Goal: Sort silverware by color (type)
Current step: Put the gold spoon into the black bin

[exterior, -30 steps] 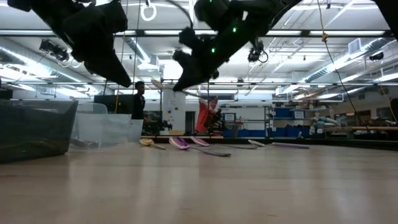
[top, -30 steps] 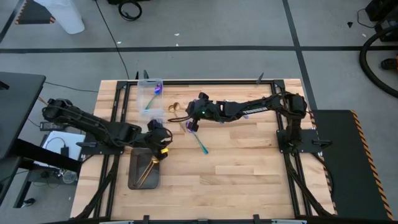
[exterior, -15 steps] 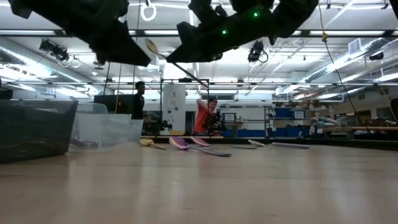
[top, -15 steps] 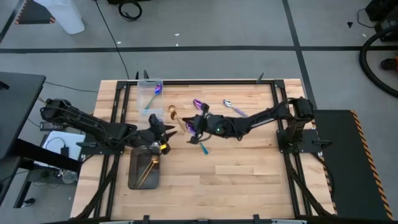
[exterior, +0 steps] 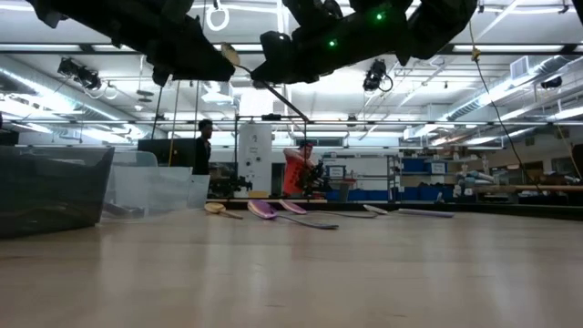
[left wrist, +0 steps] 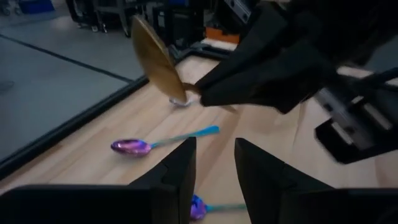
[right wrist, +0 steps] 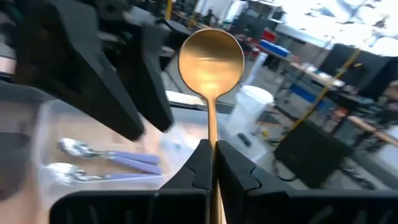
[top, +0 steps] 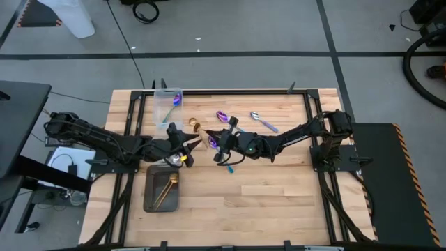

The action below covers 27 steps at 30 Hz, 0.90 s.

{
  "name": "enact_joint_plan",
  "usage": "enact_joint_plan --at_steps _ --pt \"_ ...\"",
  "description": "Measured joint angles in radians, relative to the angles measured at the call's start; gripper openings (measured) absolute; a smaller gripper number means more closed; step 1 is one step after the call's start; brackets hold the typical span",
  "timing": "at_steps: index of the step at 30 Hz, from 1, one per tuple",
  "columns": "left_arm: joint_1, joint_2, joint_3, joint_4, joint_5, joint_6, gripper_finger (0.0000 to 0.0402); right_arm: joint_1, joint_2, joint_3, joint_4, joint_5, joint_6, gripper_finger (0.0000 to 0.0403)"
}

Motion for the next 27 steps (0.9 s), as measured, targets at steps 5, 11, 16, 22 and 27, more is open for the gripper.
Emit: enact_joint_plan --at_steps 5,11,16,22,27 --pt "0.019 0.000 0.000 0.080 0.000 0.080 0.0119 0.013 0.000 0.000 0.058 0.058 -0.076 0.0015" --pt "0.039 0.000 0.000 0.210 0.017 0.163 0.0151 0.039 0.000 0.000 0.110 0.103 -0.140 0.0015" --pt "0.067 0.003 0.000 0.228 0.071 0.152 0.0193 0.052 0.000 0.000 0.160 0.103 -0.165 0.0015" --pt "0.086 0.003 0.000 0.287 0.074 0.141 0.0203 0.055 0.000 0.000 0.173 0.103 -0.169 0.0015" --pt "0.086 0.003 0.000 0.329 0.078 0.166 0.0203 0.055 0.000 0.000 0.173 0.103 -0.167 0.0016"
